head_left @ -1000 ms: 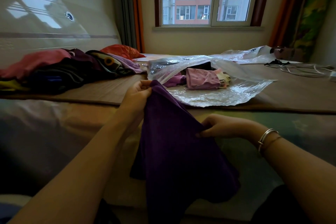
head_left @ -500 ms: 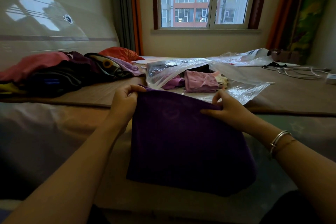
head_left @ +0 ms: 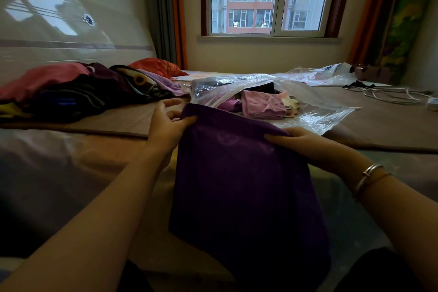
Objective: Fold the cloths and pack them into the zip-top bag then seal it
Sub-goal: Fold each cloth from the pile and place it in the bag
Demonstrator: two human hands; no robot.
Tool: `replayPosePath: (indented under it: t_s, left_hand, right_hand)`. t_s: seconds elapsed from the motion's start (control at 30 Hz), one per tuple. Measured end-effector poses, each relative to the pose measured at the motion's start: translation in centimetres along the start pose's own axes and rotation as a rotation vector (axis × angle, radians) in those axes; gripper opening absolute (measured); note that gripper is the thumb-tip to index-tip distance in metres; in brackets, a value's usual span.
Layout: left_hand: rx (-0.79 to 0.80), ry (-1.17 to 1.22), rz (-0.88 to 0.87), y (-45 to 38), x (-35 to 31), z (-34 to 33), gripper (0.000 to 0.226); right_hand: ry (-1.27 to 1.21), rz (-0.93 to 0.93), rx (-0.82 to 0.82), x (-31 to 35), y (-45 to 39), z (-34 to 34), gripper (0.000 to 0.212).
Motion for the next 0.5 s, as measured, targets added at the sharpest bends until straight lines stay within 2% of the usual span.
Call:
replayPosePath:
  t_s: [0.07, 0.17, 0.27, 0.37, 0.5]
  left_hand:
    - [-0.013, 0.031, -0.044, -0.2, -0.4, 0.1, 0.050]
    - [-0.044, 0.030, -0.087, -0.8, -0.7, 0.4, 0.044]
    - [-0.091, 0.008, -0.093, -1.3, -0.1, 0.5, 0.028]
    - [-0.128, 0.002, -0.018, -1.3, 1.1, 0.6, 0.016]
    - [-0.111, 0.125, 0.061, -1.2, 1.8, 0.5, 0.018]
  right_hand:
    - [0.211, 0.132, -0.204, 1.0, -0.9, 1.8, 0.023]
    - [0.611, 0.423, -0.569, 3.4, -1.6, 4.2, 0.038]
    - [0.879, 0.438, -0.781, 4.3, -1.8, 4.9, 0.042]
    - [1.109, 0.365, -0.784, 4.0, -2.3, 4.4, 0.045]
    - [1.208, 0.295, -0.522, 2.9, -2.0, 3.6, 0.037]
Point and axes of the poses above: each hand's wrist, its own y-axis away from the middle knuckle, its own z-axis out of the back of the hand, x = y × z, the point moved 7 cm from there along -y, towards the middle knuckle, and after that the axes turned 7 degrees about y, right-handed, at the moved point
